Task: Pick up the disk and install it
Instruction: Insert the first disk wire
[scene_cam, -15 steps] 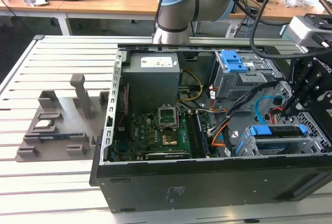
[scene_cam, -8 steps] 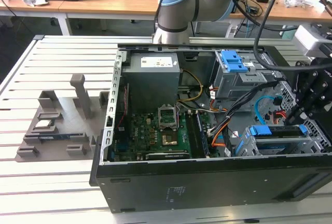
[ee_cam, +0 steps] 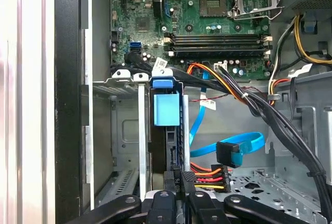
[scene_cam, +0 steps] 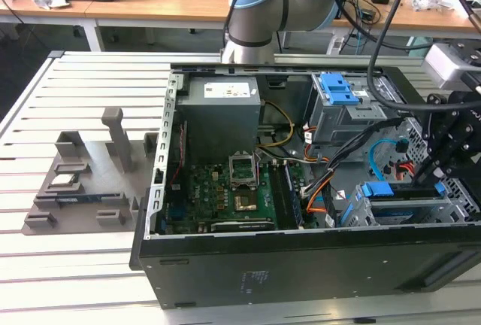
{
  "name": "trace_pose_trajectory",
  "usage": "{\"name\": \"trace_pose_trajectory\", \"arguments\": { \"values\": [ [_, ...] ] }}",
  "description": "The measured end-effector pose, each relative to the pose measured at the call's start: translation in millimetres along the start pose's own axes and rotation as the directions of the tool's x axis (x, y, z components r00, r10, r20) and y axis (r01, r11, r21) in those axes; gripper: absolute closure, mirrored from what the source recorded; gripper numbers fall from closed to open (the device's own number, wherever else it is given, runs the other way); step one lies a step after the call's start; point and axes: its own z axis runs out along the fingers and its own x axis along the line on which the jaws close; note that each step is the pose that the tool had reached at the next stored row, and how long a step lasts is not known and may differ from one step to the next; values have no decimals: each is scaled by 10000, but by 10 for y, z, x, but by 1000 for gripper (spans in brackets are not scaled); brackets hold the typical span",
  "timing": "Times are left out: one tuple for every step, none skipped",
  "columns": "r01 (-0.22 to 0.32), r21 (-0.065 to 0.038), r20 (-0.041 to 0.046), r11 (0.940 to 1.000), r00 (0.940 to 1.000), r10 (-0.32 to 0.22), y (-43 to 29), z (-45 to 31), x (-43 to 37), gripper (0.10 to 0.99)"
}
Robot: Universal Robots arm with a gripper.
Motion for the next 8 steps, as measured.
{"name": "trace_pose_trajectory", "arguments": {
  "values": [
    [3,0,-1,10000,10000,-3,-1,6,0,922],
    [6,1,-3,10000,10000,-6,-2,13,0,922],
    [7,0,-3,10000,10000,-7,-4,15,0,922],
    [10,0,0,10000,10000,-10,-10,18,-1,922],
    [12,2,4,10000,10000,-12,-16,19,-2,922],
    [9,-1,5,10000,10000,-9,-19,20,-3,922],
    [9,-1,3,10000,10000,-9,-22,19,-3,922],
    [7,-2,3,10000,10000,-7,-22,19,-4,922]
  ]
}}
